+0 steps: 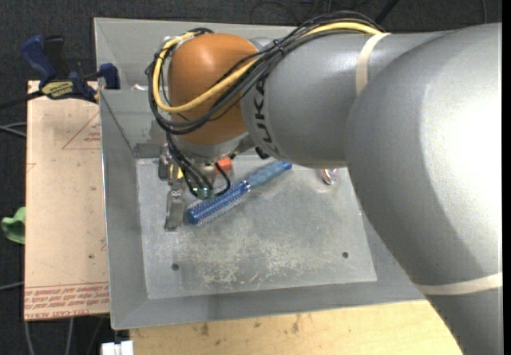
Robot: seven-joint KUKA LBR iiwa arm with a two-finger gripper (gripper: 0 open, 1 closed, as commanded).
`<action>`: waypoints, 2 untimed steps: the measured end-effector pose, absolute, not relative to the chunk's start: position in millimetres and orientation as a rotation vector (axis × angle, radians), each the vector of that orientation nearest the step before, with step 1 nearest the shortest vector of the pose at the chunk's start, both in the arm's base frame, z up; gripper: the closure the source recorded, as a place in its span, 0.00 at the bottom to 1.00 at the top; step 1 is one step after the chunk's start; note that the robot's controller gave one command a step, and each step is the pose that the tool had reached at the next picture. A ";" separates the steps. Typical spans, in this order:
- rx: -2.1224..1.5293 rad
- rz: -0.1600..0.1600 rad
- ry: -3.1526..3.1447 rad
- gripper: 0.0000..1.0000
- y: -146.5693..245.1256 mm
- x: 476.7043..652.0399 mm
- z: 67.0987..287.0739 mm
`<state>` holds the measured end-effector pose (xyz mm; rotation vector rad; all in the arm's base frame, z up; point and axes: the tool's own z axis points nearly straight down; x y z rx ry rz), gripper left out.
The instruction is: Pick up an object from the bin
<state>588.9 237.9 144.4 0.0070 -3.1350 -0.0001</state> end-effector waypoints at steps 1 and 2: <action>-0.311 0.001 -3.128 0.00 169.9 589.0 168.6; 0.235 0.001 -3.129 0.00 143.1 593.2 86.0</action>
Offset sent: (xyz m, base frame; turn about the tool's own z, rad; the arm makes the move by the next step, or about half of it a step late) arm -0.0009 -0.0660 0.0240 0.2017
